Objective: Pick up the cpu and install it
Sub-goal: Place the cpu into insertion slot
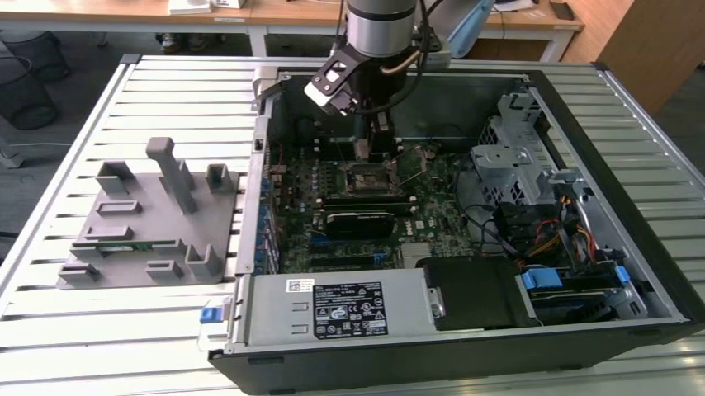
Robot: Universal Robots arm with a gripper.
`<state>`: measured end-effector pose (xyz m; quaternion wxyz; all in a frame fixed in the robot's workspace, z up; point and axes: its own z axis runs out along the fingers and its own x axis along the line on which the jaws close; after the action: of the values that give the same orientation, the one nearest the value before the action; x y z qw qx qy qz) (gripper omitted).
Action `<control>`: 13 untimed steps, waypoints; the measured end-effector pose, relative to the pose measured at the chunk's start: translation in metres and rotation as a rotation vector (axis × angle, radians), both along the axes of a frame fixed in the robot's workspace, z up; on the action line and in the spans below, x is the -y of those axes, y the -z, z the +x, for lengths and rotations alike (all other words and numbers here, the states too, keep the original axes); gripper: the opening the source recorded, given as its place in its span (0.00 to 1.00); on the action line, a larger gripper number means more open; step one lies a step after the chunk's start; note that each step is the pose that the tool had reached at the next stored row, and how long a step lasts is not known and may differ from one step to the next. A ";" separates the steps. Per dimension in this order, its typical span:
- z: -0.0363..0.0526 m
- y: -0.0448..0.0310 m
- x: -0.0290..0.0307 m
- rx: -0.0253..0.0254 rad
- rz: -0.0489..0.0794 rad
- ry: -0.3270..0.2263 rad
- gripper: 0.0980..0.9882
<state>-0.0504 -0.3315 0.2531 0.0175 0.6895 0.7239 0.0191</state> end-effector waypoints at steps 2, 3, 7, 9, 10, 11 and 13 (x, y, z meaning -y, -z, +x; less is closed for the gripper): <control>0.0000 0.0026 0.0000 0.0000 0.000 0.006 0.49; 0.0000 0.0029 0.0000 0.0000 0.000 0.007 0.49; 0.0000 0.0039 0.0000 0.0000 0.000 0.009 0.49; 0.0000 0.0039 0.0000 0.0000 0.000 0.009 0.49; 0.0000 0.0039 0.0000 0.0000 0.000 0.009 0.49; 0.0000 0.0040 0.0000 0.0000 0.000 0.009 0.49; 0.0000 0.0041 0.0006 0.0002 0.000 0.009 0.49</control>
<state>-0.0505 -0.3321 0.2490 0.0176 0.6928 0.7207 0.0192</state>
